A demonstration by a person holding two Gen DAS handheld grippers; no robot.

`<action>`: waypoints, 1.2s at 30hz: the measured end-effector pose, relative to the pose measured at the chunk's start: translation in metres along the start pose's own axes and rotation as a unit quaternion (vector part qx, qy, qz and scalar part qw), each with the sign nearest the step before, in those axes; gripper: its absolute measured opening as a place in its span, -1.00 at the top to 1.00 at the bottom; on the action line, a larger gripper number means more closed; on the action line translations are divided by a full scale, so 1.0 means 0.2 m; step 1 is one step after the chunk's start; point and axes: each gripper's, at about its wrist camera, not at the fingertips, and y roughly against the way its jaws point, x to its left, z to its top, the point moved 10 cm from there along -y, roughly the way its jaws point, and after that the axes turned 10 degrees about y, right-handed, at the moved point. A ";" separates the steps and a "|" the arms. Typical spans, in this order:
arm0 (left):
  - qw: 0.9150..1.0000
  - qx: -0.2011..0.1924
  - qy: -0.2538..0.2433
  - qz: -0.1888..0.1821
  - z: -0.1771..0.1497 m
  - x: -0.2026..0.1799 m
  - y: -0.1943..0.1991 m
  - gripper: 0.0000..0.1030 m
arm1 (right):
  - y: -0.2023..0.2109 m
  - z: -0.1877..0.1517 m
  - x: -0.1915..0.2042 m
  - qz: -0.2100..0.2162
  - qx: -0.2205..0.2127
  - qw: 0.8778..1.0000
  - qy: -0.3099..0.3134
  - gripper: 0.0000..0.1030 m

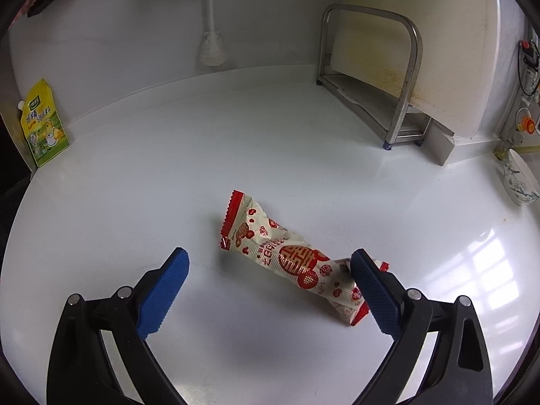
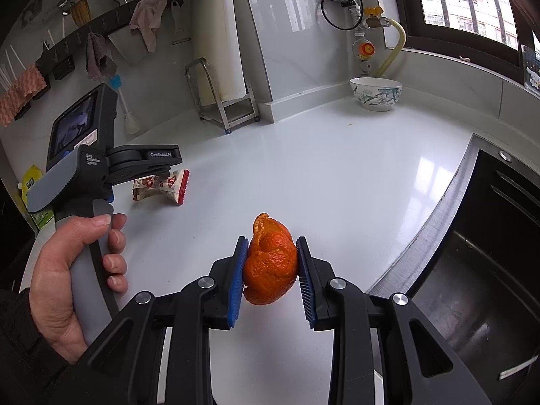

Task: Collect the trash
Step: 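Grasp the red-and-white snack wrapper with the left gripper and lift it, then carry the wrapper and orange over the basket with both grippers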

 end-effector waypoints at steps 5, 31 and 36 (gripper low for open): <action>1.000 0.021 -0.007 0.007 -0.03 -0.02 -0.08 -0.36 | 0.00 0.00 0.00 0.004 -0.001 1.000 -0.002 0.45; 0.990 -0.017 -0.121 -0.077 -0.28 0.25 0.38 0.42 | 0.17 -0.12 0.03 0.015 0.009 0.999 -0.032 0.45; 0.984 -0.026 -0.152 -0.090 -0.39 0.35 0.54 0.41 | 0.25 -0.17 0.10 0.018 0.014 0.999 -0.024 0.45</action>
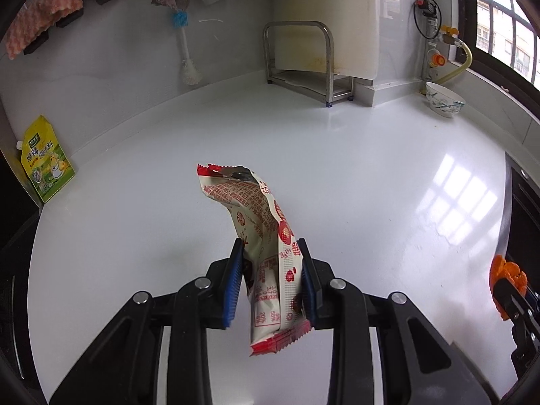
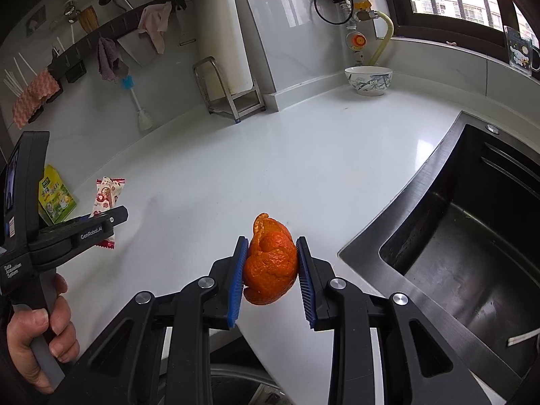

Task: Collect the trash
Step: 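Carry the wrapper and orange over the basket with both grippers, then open both grippers to drop the wrapper and orange into the basket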

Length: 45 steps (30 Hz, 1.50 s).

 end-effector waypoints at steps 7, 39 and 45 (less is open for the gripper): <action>1.000 -0.010 -0.021 -0.012 -0.19 0.04 0.21 0.41 | 0.15 -0.12 0.07 -0.006 0.008 1.000 0.009 0.45; 0.995 0.052 -0.070 -0.057 -1.13 -0.02 0.62 0.40 | 0.61 -0.91 0.20 -0.059 0.067 0.995 0.046 0.45; 0.993 0.062 -0.080 -0.052 -1.20 -0.06 0.57 0.35 | 0.55 -1.02 0.18 -0.057 0.091 0.994 0.037 0.45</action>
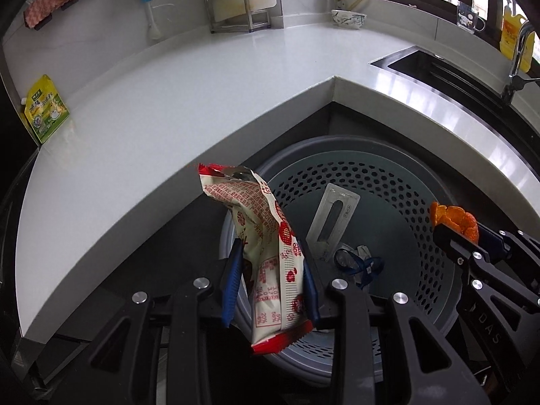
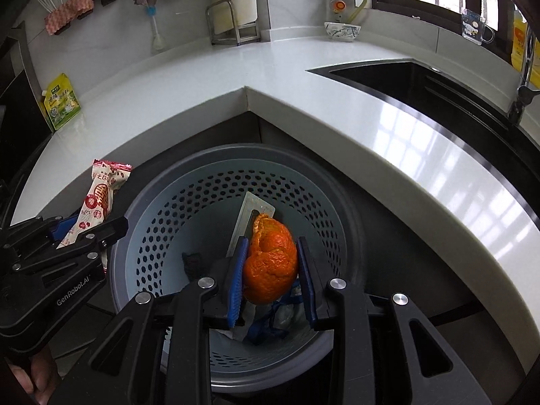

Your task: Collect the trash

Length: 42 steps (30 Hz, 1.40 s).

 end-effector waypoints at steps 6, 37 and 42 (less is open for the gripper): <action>1.000 0.008 0.017 -0.006 0.03 0.01 -0.04 0.34 | -0.06 0.02 0.00 0.010 0.008 1.000 -0.007 0.45; 0.998 -0.033 0.046 -0.010 0.17 0.11 0.17 -0.83 | 0.14 0.10 -0.07 -0.029 -0.019 0.999 -0.016 -0.43; 0.998 -0.038 0.046 -0.011 0.19 0.11 0.21 -0.86 | 0.20 0.14 -0.10 -0.040 -0.025 0.999 -0.027 -0.51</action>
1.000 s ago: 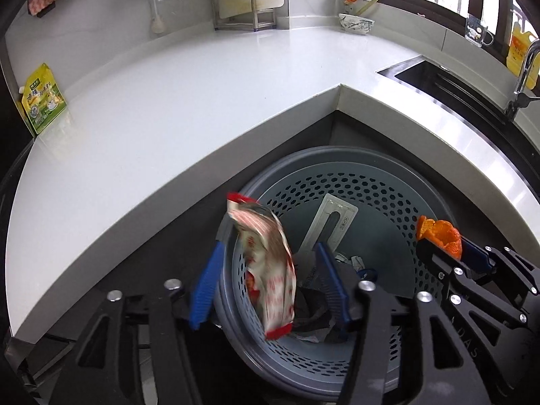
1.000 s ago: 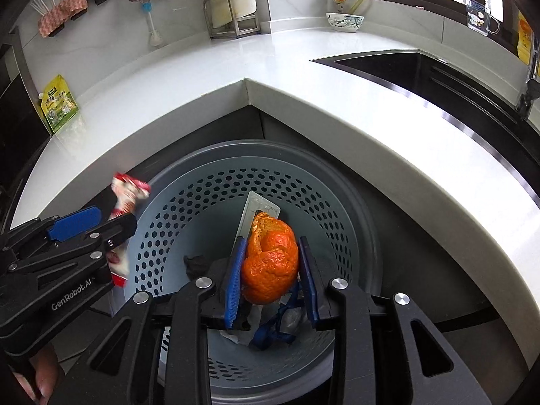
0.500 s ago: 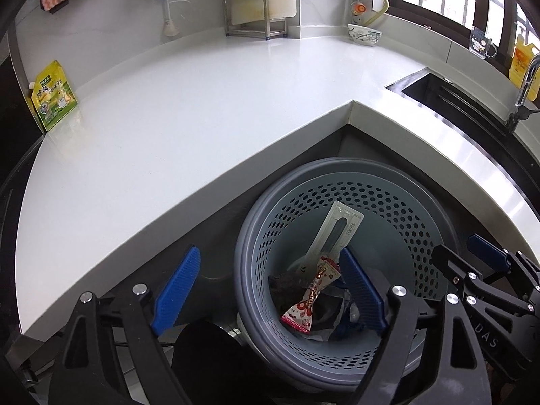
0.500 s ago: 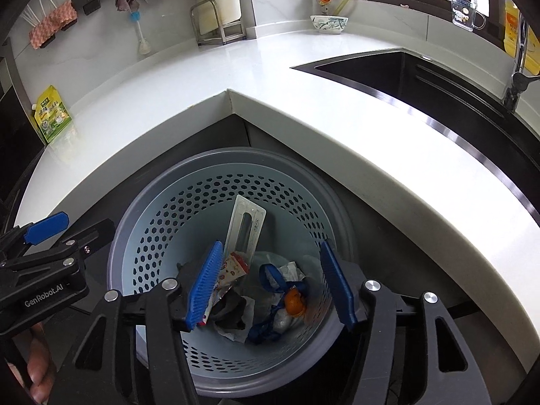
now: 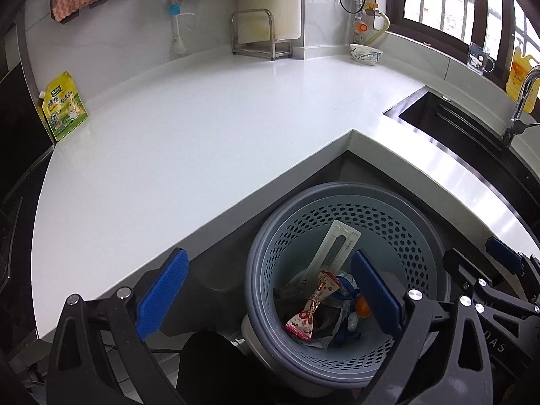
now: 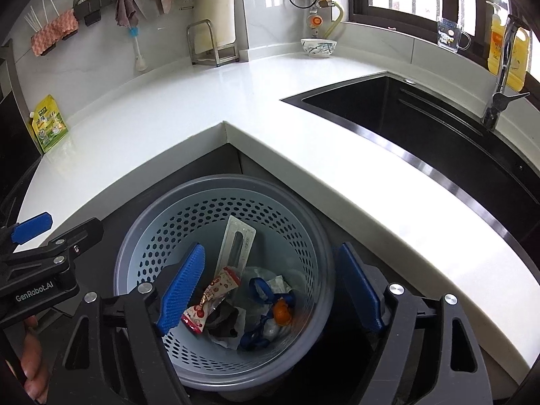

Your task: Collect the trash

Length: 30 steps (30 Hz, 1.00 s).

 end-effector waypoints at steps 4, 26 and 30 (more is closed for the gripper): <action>1.000 -0.005 0.001 0.001 0.02 0.00 0.02 -0.87 | 0.00 0.01 0.00 0.003 0.003 1.000 -0.003 -0.52; 1.000 -0.007 0.001 0.003 0.04 0.00 0.05 -0.87 | 0.03 0.02 0.02 -0.001 0.001 1.000 0.001 -0.52; 1.000 -0.007 0.002 0.003 0.04 0.00 0.05 -0.87 | 0.03 0.02 0.01 -0.001 -0.001 1.000 0.002 -0.52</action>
